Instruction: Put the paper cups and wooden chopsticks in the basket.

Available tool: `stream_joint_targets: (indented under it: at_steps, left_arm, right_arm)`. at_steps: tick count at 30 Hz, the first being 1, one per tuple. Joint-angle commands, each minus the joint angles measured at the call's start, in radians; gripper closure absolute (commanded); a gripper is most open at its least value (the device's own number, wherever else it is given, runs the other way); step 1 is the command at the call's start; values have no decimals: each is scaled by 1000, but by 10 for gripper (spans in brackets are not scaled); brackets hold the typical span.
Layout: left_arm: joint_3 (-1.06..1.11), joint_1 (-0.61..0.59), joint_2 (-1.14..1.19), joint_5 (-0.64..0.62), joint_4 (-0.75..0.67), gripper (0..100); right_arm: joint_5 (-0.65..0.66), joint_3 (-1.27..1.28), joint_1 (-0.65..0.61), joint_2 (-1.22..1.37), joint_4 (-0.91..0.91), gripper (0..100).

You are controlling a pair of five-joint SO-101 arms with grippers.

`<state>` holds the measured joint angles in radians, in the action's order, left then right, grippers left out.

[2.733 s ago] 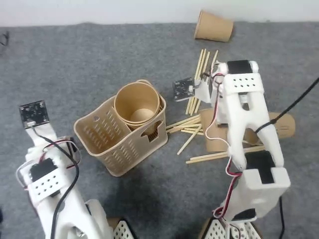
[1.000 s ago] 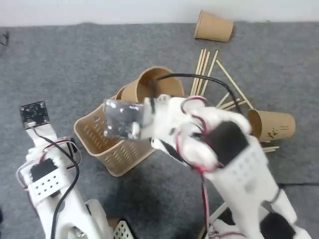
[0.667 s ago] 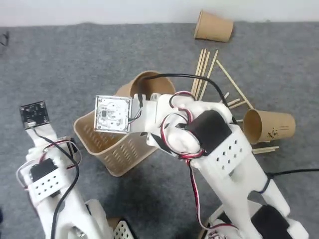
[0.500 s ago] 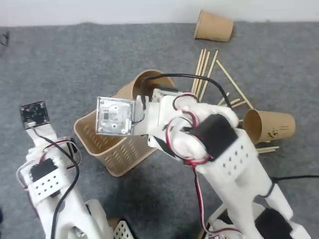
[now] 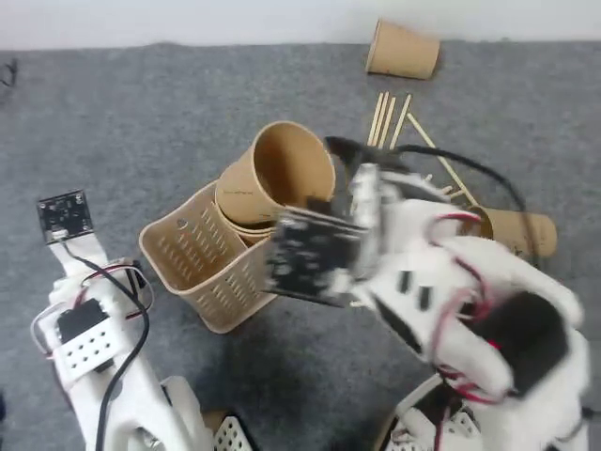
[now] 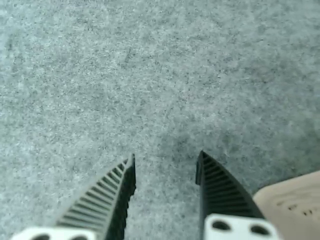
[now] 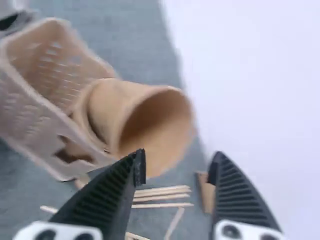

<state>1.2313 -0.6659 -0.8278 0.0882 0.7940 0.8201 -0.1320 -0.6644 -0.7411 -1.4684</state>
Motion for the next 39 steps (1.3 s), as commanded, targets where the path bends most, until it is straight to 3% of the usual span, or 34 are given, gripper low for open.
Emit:
stream_joint_targets:
  at_steps: [1,2,7,11,14,24,28,31,39]
  left_arm:
    - [-5,3,-11,6,-15,812]
    - [-5,3,-11,6,-15,812]
    - [-5,3,-11,6,-14,812]
    - [-5,0,-11,6,-14,812]
    - [-5,0,-11,6,-14,812]
    - [-5,0,-12,6,-15,812]
    - [-5,0,-12,6,-15,812]
    - [-5,0,-12,6,-15,812]
    - [-5,0,-12,6,-14,812]
  right_arm:
    - [-12,-14,168,-36,42,964]
    - [-14,26,219,-30,64,998]
    - [-60,358,358,-16,318,991]
    - [-60,535,358,-4,470,992]
    - [-58,592,300,-4,484,992]
    - [-63,591,151,-16,476,992]
    - [-91,414,87,-7,484,992]
    - [-172,310,85,7,484,992]
    - [-161,293,91,42,418,992]
